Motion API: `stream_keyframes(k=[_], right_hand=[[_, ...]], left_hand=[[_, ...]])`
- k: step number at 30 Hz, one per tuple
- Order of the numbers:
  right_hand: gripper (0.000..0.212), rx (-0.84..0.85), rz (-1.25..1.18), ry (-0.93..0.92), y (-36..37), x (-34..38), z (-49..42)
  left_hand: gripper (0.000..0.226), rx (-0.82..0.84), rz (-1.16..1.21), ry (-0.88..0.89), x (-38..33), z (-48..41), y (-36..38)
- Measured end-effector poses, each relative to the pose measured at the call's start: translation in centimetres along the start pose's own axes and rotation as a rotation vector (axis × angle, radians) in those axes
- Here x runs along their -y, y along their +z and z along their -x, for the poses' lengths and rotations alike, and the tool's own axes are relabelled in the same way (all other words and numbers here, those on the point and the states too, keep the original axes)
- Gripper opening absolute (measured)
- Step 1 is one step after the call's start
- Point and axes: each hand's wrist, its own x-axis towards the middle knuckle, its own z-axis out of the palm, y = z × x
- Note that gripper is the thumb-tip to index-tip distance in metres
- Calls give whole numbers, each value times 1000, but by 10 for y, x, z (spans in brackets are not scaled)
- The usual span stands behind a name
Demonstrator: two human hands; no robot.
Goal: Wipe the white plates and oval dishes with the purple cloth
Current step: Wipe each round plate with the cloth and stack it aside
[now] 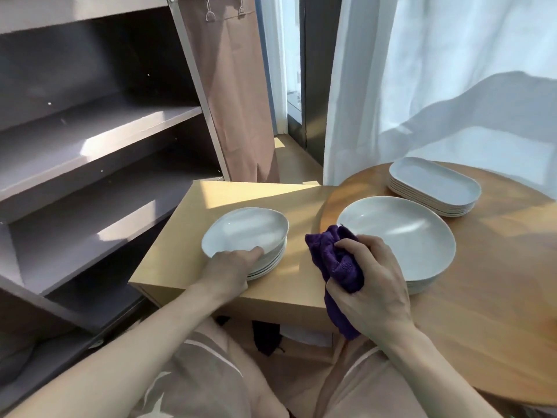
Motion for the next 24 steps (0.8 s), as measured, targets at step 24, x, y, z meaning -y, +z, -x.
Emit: stream_keyframes(k=[24], right_hand=[[46,-212,58,438,-60,-72,-30]], left_hand=[[75,49,670,134,-119,-57,-24]])
